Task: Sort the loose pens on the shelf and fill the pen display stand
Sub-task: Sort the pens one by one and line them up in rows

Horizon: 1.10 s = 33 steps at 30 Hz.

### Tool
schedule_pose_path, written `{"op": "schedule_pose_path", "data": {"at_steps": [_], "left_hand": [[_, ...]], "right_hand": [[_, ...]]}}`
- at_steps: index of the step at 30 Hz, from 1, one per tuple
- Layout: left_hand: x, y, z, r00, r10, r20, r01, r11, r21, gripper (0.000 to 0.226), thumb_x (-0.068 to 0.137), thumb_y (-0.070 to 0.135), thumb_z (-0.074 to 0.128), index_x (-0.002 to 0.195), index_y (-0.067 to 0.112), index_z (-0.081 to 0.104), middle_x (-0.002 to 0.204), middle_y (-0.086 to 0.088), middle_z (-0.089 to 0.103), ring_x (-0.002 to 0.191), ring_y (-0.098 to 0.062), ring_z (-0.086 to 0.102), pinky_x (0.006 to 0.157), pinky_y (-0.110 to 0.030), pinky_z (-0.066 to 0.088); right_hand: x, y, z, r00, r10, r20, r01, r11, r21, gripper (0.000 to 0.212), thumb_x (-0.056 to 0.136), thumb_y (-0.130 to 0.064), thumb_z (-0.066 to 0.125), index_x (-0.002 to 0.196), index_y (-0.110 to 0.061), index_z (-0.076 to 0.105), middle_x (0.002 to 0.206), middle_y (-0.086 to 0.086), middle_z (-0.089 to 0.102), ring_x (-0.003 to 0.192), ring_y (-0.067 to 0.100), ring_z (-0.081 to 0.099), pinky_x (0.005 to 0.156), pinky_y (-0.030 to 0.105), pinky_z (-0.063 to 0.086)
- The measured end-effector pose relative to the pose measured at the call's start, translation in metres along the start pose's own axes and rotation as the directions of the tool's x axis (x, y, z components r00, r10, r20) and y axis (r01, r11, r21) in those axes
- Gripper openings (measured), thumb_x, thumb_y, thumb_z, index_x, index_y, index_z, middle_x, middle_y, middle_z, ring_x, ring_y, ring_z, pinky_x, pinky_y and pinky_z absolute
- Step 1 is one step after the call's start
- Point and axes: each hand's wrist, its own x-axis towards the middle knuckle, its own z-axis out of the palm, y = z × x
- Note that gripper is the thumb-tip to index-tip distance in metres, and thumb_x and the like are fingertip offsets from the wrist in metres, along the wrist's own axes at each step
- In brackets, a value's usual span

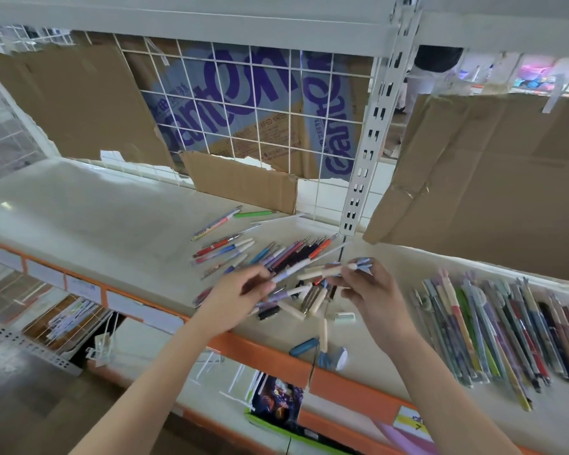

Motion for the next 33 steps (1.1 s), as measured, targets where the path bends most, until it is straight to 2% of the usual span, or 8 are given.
{"op": "schedule_pose_path", "data": {"at_steps": [10,17,19,22,24,27,29,33], "left_hand": [[-0.007,0.018,0.005,0.999,0.049,0.005,-0.049,0.998,-0.039,0.016,0.092,0.021,0.056,0.077,0.023,0.059,0.065,0.009,0.059,0.063,-0.005,0.056,0.065,-0.016,0.042],[-0.002,0.032,0.022,1.000,0.029,0.002,-0.029,0.998,-0.056,0.013,0.092,0.015,0.056,0.080,0.019,0.059,0.061,0.011,0.052,0.053,0.001,0.043,0.054,-0.013,0.035],[-0.001,0.034,0.027,0.998,-0.059,0.025,0.063,0.979,-0.193,0.017,0.093,0.012,0.053,0.078,0.017,0.058,0.054,0.014,0.049,0.047,0.001,0.040,0.048,-0.011,0.032],[-0.002,0.035,0.034,0.973,-0.185,0.138,0.231,0.806,-0.544,0.023,0.097,0.010,0.046,0.075,0.010,0.055,0.048,0.008,0.041,0.037,-0.003,0.029,0.036,-0.015,0.022],[0.000,0.033,0.035,0.967,-0.208,0.144,0.253,0.778,-0.575,0.026,0.097,0.013,0.047,0.073,0.011,0.056,0.048,0.006,0.040,0.037,-0.005,0.026,0.035,-0.016,0.020],[0.013,0.025,0.026,0.969,-0.220,0.110,0.246,0.849,-0.468,0.029,0.094,0.030,0.050,0.073,0.012,0.060,0.054,0.002,0.051,0.042,-0.008,0.041,0.042,-0.018,0.035],[0.027,0.011,0.014,0.982,-0.190,-0.010,0.182,0.954,-0.238,0.031,0.093,0.035,0.049,0.079,0.011,0.063,0.068,0.001,0.061,0.057,-0.005,0.053,0.055,-0.011,0.040],[0.048,-0.035,-0.014,0.918,-0.167,-0.360,0.256,0.942,0.216,0.013,0.092,0.012,0.053,0.094,0.008,0.065,0.096,-0.007,0.064,0.083,-0.021,0.058,0.072,-0.025,0.041]], "right_hand": [[-0.001,-0.009,0.001,0.998,-0.058,-0.027,0.059,0.996,0.068,0.011,0.088,-0.009,0.060,0.081,-0.015,0.054,0.077,0.006,0.067,0.077,0.014,0.069,0.057,0.015,0.045],[-0.006,0.005,0.015,0.997,-0.067,0.042,0.071,0.990,-0.123,0.024,0.091,-0.008,0.057,0.096,0.012,0.045,0.072,0.006,0.070,0.068,0.014,0.062,0.060,0.020,0.046],[-0.005,0.003,0.018,0.997,-0.079,0.028,0.081,0.989,-0.124,0.022,0.092,-0.007,0.056,0.093,0.011,0.045,0.074,0.009,0.069,0.068,0.015,0.062,0.064,0.022,0.049],[0.000,-0.005,0.023,0.997,-0.077,0.026,0.081,0.983,-0.163,0.016,0.094,-0.008,0.055,0.091,0.006,0.046,0.077,0.016,0.066,0.068,0.016,0.064,0.063,0.023,0.050],[0.003,-0.008,0.029,0.998,-0.059,0.025,0.062,0.987,-0.151,0.011,0.095,-0.007,0.053,0.095,0.002,0.046,0.075,0.012,0.066,0.063,0.014,0.065,0.058,0.022,0.049],[0.006,-0.007,0.037,0.999,-0.047,0.028,0.050,0.991,-0.124,0.006,0.094,-0.002,0.050,0.093,-0.004,0.044,0.069,0.005,0.065,0.060,0.010,0.063,0.056,0.019,0.049],[0.010,-0.007,0.034,0.998,-0.058,0.008,0.058,0.988,-0.143,0.007,0.094,-0.001,0.051,0.096,-0.004,0.044,0.069,0.006,0.062,0.056,0.009,0.061,0.055,0.021,0.049],[0.020,-0.010,0.006,0.985,-0.168,-0.032,0.133,0.870,-0.476,0.007,0.092,-0.018,0.058,0.089,-0.021,0.053,0.062,0.002,0.058,0.047,0.005,0.044,0.054,0.020,0.039]]}}
